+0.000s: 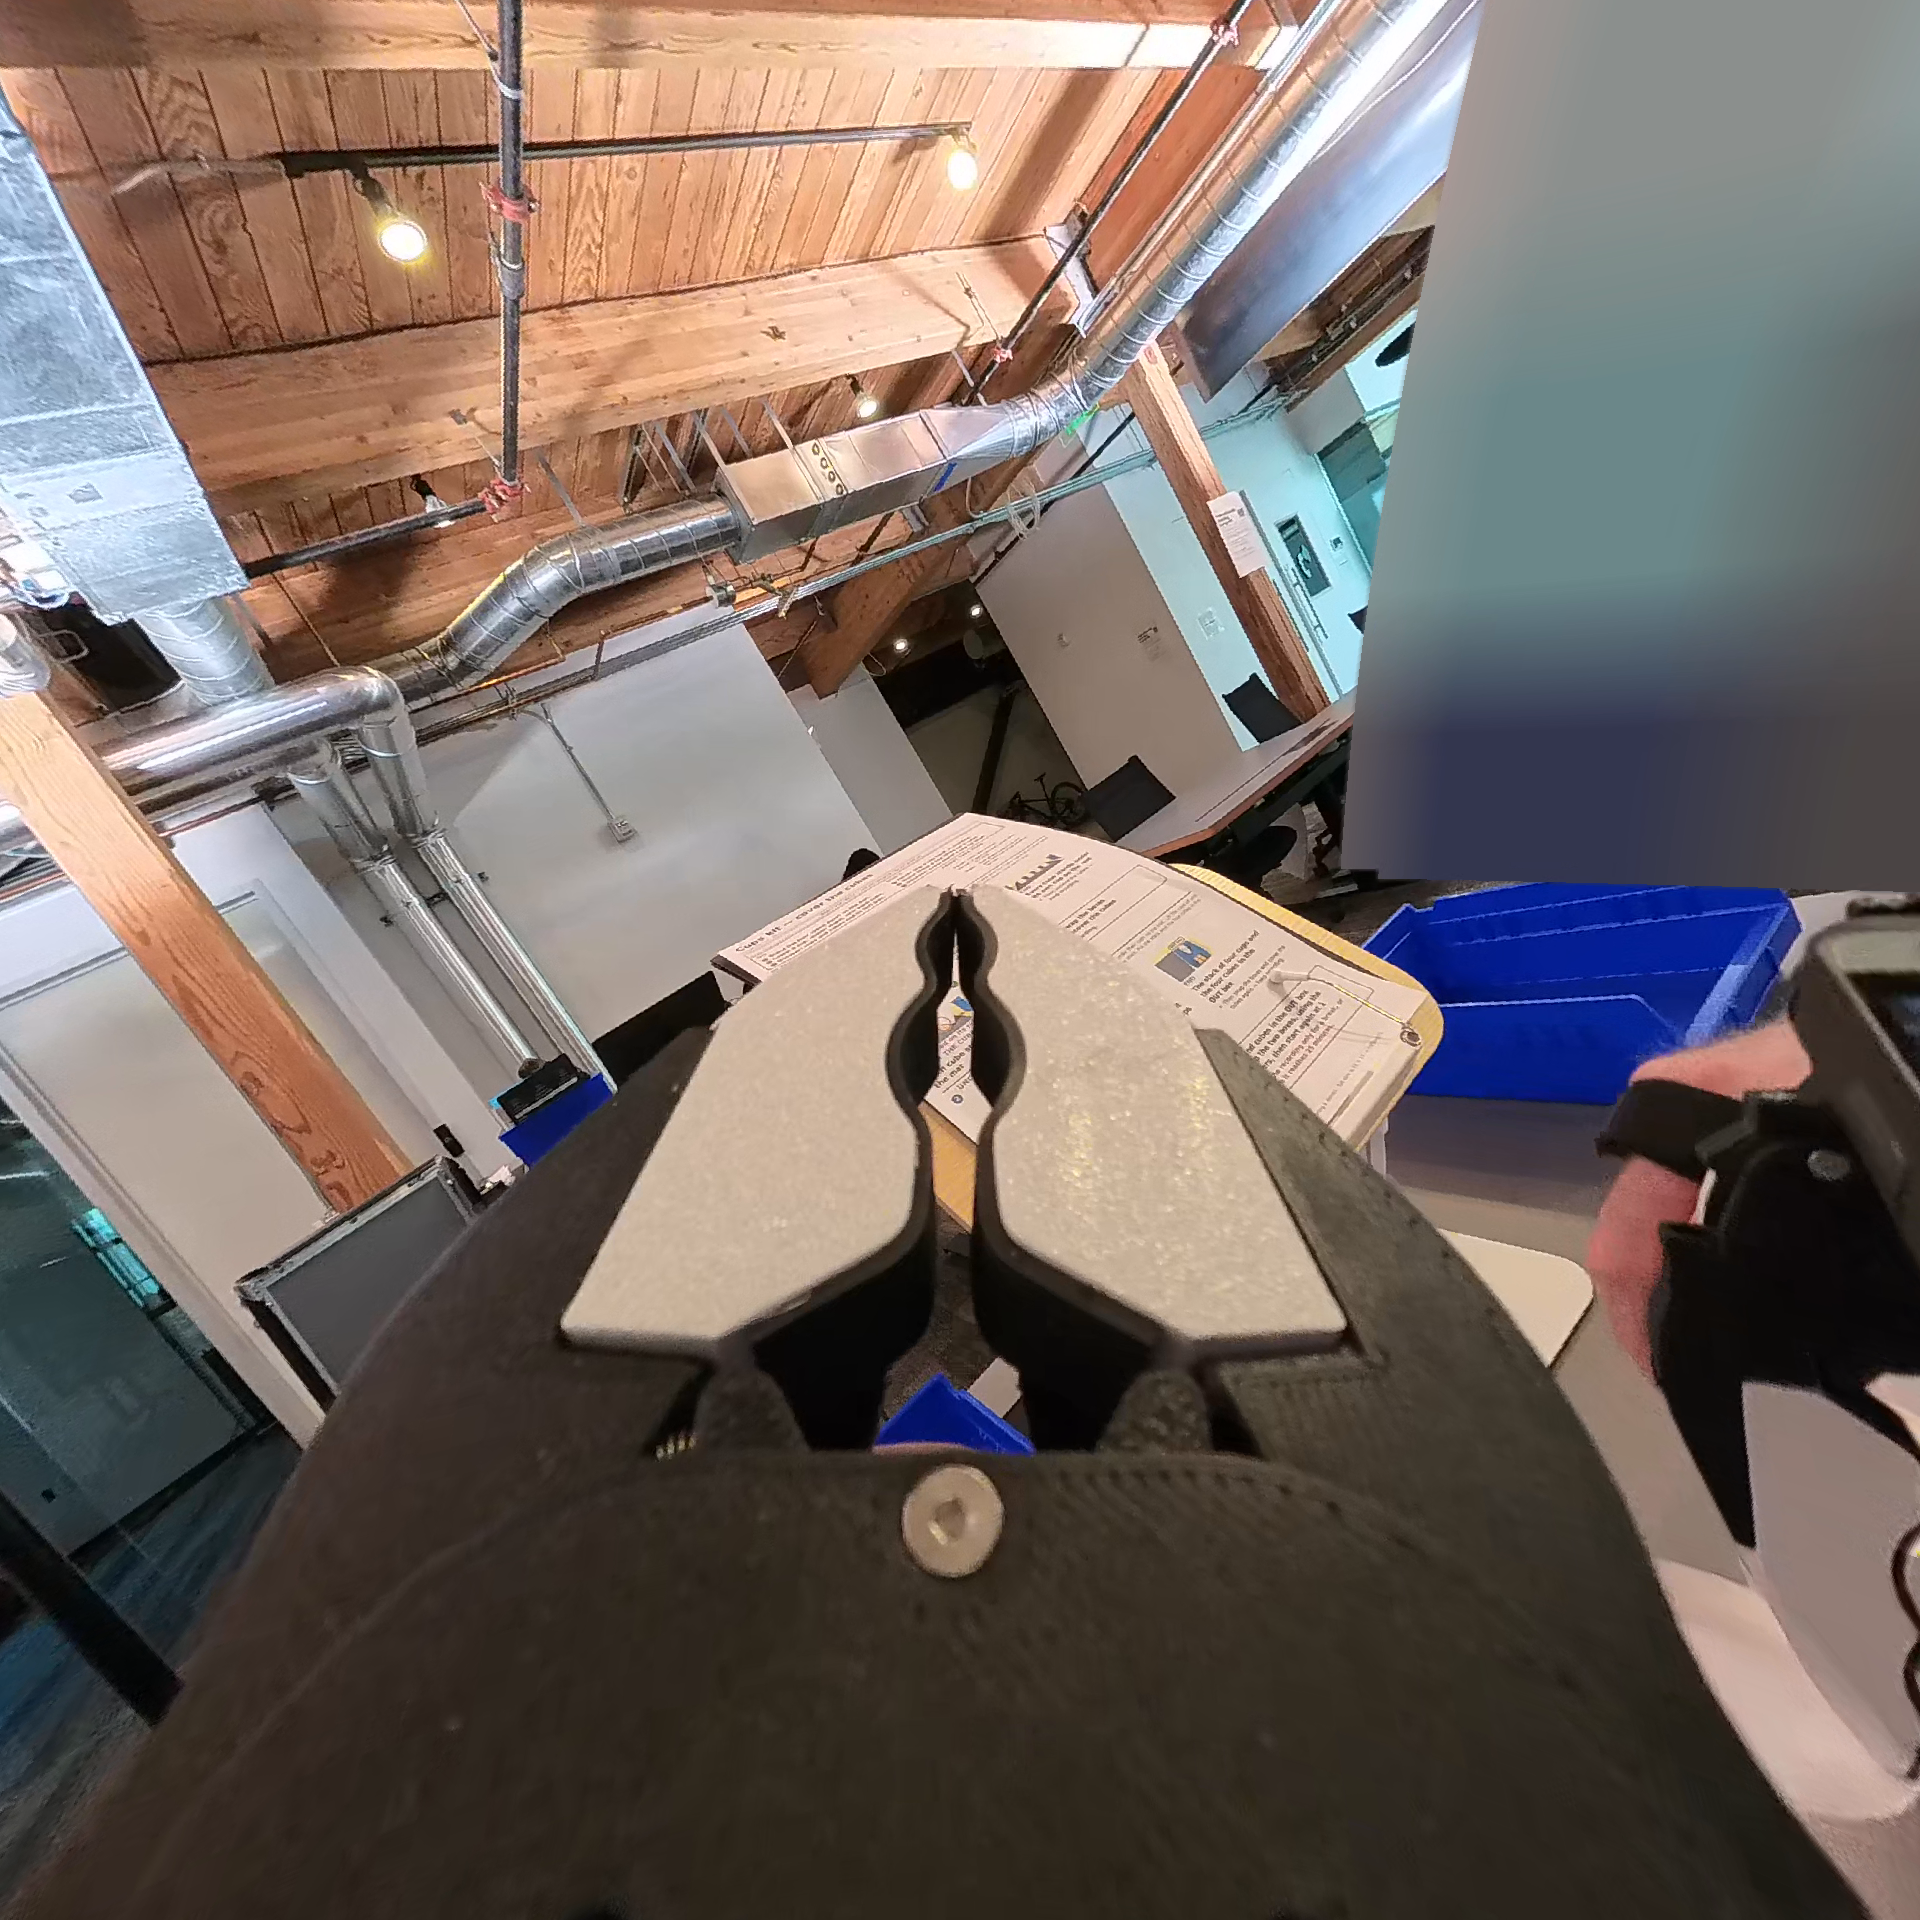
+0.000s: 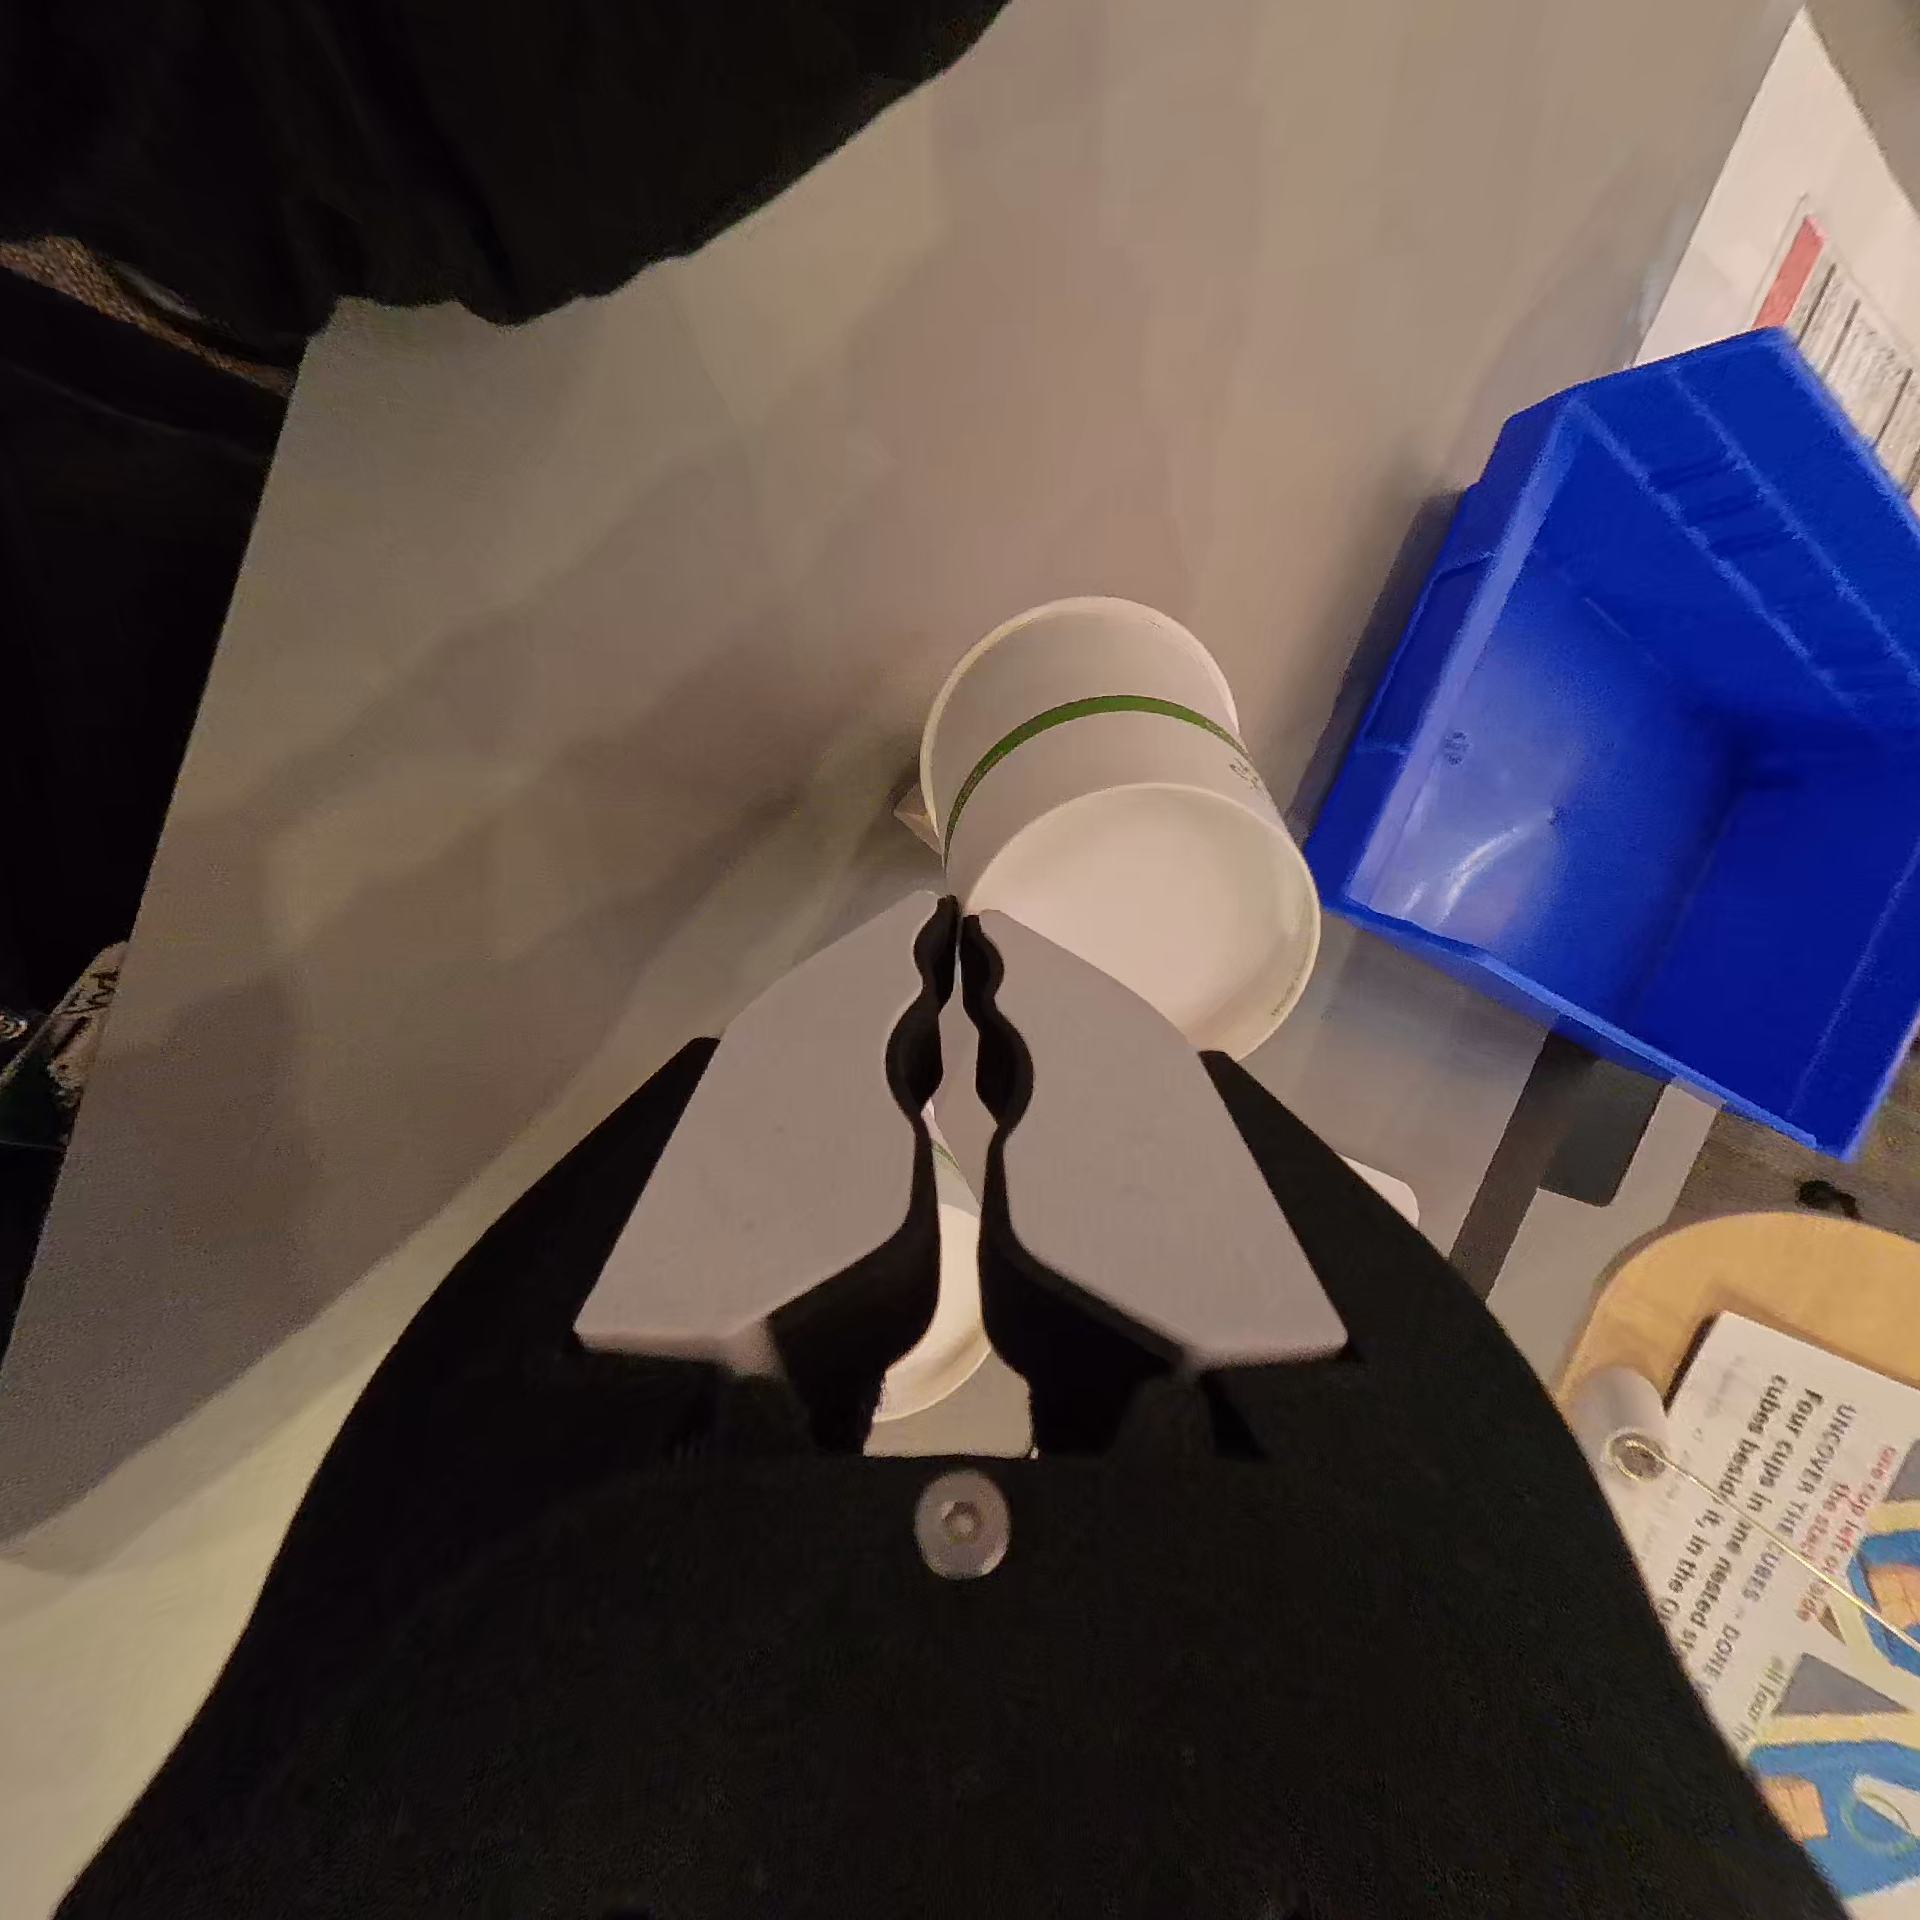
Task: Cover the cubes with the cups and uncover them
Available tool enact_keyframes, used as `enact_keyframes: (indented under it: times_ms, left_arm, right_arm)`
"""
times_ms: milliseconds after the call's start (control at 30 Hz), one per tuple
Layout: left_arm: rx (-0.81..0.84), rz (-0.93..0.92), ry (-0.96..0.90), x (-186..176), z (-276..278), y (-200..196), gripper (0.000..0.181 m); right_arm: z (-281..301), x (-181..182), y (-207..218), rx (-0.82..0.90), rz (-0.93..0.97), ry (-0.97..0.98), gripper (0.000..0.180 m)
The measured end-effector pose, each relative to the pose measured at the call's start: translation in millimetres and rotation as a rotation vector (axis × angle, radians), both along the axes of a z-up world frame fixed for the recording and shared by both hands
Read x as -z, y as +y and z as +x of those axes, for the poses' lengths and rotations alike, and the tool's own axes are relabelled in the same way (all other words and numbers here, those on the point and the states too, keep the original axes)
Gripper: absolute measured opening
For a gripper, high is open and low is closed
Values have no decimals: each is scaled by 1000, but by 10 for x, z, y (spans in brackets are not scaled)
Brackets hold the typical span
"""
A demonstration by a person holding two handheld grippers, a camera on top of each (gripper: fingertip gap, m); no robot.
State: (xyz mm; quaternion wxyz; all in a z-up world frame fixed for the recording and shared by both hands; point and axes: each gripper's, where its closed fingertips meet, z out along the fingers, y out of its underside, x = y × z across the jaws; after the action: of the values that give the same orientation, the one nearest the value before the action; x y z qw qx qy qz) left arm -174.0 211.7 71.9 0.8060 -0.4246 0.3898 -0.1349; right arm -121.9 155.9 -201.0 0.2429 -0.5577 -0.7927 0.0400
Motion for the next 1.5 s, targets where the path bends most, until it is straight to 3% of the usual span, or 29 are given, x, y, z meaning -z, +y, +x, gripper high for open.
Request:
enact_keyframes:
  times_ms: [200, 467, 600, 900, 1000, 1233, 1267, 1300, 1500]
  left_arm:
    - [35, -27, -29, -3, -11, 20, 0]
    - [206, -148, -132, 49, 74, 193, 16]
    - [354, -270, -142, 183, 336, 308, 34]
    - [605, -430, -59, 521, 1128, 263, 47]
    - [693, -434, -52, 554, 1242, 163, 26]
    - [859, -441, 1, 590, 1253, -35, 5]
    - [893, -433, 26, 592, 1252, -112, 0]
    - [872, -417, 43, 598, 1263, -130, 0]
    - [754, -395, 232, 813, 1308, -131, 0]
  right_arm:
    - [122, -496, 47, 39, 54, 157, 1]
    - [662, -1757, 281, 235, 283, 745, 1]
    - [978, -2086, 306, 293, 376, 949, 1]
    - [1169, -2161, 258, 308, 432, 1117, 0]
    - [1176, -2106, 263, 313, 414, 1134, 1]
    - [1317, -2046, 295, 331, 248, 1210, 3]
    - [1336, -2020, 302, 336, 226, 1190, 18]
    - [1354, -1997, 286, 332, 189, 1173, 29]
    - [1612, -2059, 38, 234, 150, 962, 27]
